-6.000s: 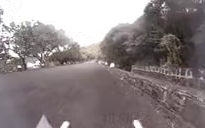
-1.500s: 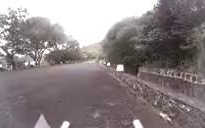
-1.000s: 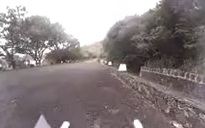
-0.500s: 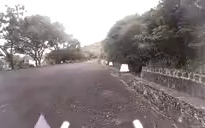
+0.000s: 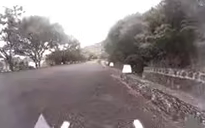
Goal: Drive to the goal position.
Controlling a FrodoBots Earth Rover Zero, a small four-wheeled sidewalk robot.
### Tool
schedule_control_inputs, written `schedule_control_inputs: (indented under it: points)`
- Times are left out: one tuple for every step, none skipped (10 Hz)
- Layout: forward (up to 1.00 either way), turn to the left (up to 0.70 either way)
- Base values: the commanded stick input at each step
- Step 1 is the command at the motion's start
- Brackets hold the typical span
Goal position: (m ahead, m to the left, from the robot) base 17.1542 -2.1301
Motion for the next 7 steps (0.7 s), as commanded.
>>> schedule_control_inputs:
  points:
    - [0.50, 0.00]
    - [0.50, 0.00]
    - [0.50, 0.00]
    - [0.50, 0.00]
    - [0.50, 0.00]
    - [0.50, 0.00]
    - [0.50, 0.00]
